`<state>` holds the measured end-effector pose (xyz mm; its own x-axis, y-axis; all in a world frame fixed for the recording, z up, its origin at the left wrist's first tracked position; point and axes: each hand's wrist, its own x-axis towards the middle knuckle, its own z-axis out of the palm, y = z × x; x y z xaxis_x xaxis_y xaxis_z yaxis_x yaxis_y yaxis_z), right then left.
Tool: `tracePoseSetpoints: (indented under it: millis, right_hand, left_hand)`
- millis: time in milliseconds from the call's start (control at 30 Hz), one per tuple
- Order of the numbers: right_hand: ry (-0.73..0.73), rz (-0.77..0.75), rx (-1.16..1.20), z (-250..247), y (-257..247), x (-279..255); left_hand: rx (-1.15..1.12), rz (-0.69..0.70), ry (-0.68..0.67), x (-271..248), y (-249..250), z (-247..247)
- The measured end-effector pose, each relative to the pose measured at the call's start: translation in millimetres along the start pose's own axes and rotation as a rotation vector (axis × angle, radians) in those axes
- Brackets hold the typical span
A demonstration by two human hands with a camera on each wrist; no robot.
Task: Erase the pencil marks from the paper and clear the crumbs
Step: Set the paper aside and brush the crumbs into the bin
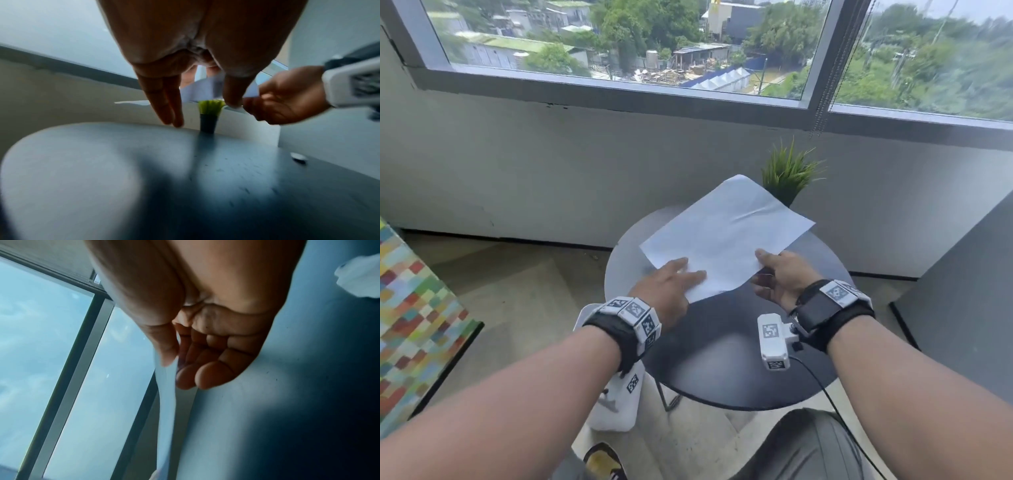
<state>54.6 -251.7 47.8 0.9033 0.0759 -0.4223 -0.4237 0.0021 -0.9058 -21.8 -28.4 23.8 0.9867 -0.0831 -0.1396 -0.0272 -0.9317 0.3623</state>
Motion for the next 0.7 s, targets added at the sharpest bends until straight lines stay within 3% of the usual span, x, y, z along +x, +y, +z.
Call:
tracePoseSetpoints:
  millis: [100, 200, 267, 333, 400, 500, 633, 700]
  right_hand:
    - [-0.111, -0.058, -0.397, -19, 0, 9]
    - [-0.287, -0.204, -1.235, -61, 2, 15]
    - [-0.42, -0.194, -1.575, -86, 10, 16]
    - [-0.466, -0.249, -1.635, -103, 22, 18]
    - [-0.441, -0.349, -1.617, -108, 28, 21]
    - [-0.401, -0.385, -1.555, -99, 17, 36]
    - [-0.283, -0.419, -1.518, -79, -10, 90]
    - [-0.234, -0.45, -1.483, -66, -22, 119]
  left_hand:
    - [-0.041, -0.055, 0.023, 34, -8, -6]
    - [-0.027, -0.07, -0.006, 66, -19, -14]
    - [-0.002, -0.069, -0.04, 80, -25, -21]
    - [0.028, -0.056, -0.1, 90, -31, -25]
    - [0.062, -0.037, -0.152, 96, -36, -26]
    - [0.123, 0.026, -0.232, 105, -41, -26]
    - [0.249, 0.071, -0.28, 127, -52, -25]
    - [0.329, 0.071, -0.368, 141, -60, -24]
